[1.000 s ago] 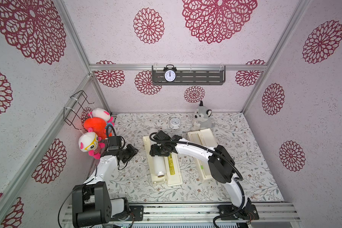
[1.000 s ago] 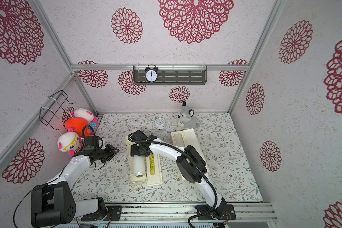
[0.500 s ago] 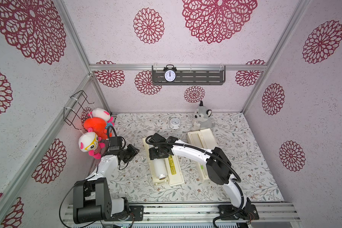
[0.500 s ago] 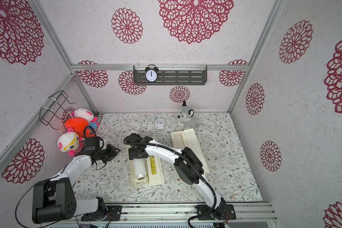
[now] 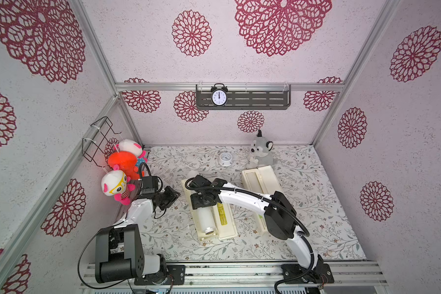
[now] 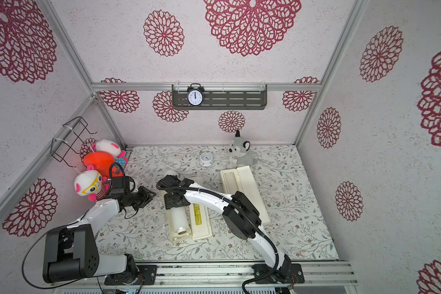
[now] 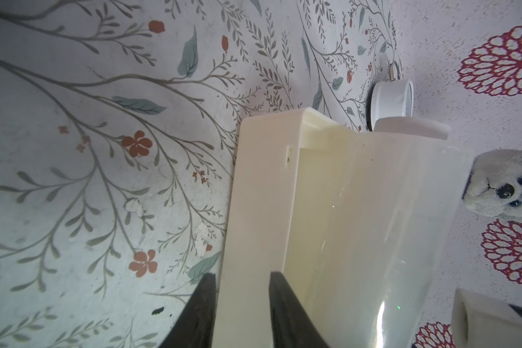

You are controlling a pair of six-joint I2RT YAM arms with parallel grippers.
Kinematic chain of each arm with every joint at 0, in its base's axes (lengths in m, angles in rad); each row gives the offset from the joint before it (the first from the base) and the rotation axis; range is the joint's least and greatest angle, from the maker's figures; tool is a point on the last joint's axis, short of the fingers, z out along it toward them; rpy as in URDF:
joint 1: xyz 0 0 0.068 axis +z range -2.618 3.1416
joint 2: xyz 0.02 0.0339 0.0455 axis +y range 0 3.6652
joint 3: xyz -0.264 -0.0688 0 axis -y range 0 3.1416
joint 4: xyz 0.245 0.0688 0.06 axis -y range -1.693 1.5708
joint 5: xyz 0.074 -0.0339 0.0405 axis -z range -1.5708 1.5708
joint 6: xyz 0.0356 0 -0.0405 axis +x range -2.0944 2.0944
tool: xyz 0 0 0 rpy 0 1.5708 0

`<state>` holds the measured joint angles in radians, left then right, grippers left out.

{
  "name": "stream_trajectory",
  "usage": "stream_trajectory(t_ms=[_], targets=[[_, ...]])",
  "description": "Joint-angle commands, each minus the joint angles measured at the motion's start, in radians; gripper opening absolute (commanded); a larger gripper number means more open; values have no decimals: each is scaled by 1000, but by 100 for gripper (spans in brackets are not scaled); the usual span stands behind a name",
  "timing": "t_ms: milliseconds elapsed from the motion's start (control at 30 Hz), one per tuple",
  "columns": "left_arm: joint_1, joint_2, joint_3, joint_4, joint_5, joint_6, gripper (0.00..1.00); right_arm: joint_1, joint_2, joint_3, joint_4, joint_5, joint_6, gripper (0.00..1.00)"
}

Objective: Put plastic wrap rolls into dispensers
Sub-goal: Place the plastic wrap into the plastic wrap cutting box.

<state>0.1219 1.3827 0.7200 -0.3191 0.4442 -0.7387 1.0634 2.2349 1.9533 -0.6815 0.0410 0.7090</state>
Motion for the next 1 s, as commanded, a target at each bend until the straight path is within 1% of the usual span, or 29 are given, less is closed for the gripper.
stream_trajectory(t_ms=[0, 333, 600, 833, 967], targets=[[-11, 11, -15, 44, 7, -17, 34, 14, -49, 35, 46, 8, -19, 70], [-30, 40, -23, 81, 4, -34, 34, 21, -62, 29, 56, 6, -29, 79], [-40, 49, -40, 109, 11, -52, 33, 20, -99, 22, 63, 18, -50, 81], [-57, 66, -48, 135, 21, -67, 33, 10, -126, -14, 92, 38, -73, 82], [-57, 76, -51, 136, 16, -63, 31, 11, -108, -14, 126, 9, -72, 76]])
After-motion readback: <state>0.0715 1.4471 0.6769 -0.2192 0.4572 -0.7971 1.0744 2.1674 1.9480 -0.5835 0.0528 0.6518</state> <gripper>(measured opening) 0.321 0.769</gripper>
